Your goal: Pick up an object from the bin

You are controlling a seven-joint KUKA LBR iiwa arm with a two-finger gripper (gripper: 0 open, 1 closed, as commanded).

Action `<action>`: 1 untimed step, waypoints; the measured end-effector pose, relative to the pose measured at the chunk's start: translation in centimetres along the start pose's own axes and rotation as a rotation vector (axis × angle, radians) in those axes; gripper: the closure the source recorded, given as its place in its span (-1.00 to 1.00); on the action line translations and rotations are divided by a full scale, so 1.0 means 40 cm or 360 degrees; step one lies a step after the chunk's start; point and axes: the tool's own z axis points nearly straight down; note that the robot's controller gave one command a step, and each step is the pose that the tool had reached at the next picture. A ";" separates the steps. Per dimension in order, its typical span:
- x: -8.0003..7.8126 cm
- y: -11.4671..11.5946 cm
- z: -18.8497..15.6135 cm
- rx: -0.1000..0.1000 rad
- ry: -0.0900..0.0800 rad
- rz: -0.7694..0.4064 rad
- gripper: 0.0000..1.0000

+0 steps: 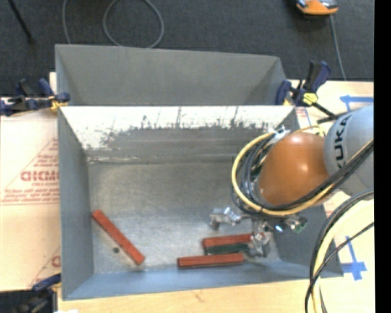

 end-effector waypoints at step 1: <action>0.092 -0.068 0.000 0.0007 0.0002 0.0039 -1.00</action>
Offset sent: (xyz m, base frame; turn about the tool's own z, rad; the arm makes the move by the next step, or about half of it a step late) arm -0.0075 -0.0426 -0.0004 0.0203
